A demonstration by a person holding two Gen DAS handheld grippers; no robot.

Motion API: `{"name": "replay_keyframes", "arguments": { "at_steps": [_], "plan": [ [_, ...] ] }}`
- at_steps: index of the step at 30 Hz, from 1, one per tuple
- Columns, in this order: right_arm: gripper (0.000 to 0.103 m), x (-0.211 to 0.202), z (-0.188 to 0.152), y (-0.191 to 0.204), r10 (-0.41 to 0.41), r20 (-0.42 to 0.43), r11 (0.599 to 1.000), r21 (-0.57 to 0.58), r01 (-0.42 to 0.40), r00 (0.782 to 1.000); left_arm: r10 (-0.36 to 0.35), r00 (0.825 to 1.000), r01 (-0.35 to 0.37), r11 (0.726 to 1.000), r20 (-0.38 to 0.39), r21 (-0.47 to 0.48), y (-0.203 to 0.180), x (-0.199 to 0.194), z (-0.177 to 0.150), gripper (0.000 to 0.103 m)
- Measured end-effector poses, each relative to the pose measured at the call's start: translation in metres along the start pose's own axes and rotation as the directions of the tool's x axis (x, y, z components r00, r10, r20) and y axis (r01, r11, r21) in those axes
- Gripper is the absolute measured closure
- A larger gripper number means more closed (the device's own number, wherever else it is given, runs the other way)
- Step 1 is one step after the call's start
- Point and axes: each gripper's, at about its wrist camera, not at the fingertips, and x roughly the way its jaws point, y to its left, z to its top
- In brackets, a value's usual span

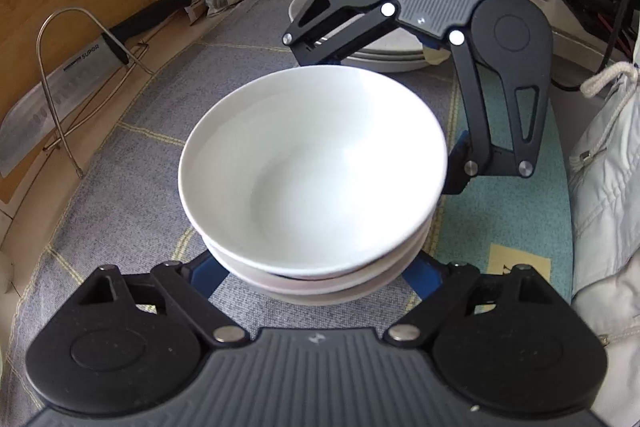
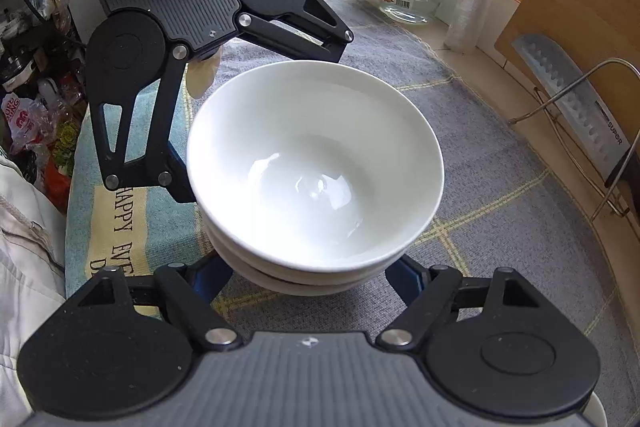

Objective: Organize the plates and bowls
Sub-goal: 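Lift the stacked bowls with both tools off the towel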

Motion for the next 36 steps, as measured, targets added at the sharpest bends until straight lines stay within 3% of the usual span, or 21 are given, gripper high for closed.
{"name": "replay_keyframes", "arguments": {
  "at_steps": [19, 36],
  "plan": [
    [0.018, -0.006, 0.003, 0.001, -0.008, -0.020, 1.000, 0.017, 0.008, 1.000, 0.007, 1.000, -0.007, 1.000, 0.008, 0.030, -0.007, -0.007, 0.004, 0.013],
    [0.018, -0.054, -0.002, 0.005, -0.076, -0.016, 0.997, 0.021, 0.076, 0.997, 0.003, 0.998, -0.009, 0.996, 0.063, 0.084, -0.019, -0.025, 0.038, 0.013]
  ]
}}
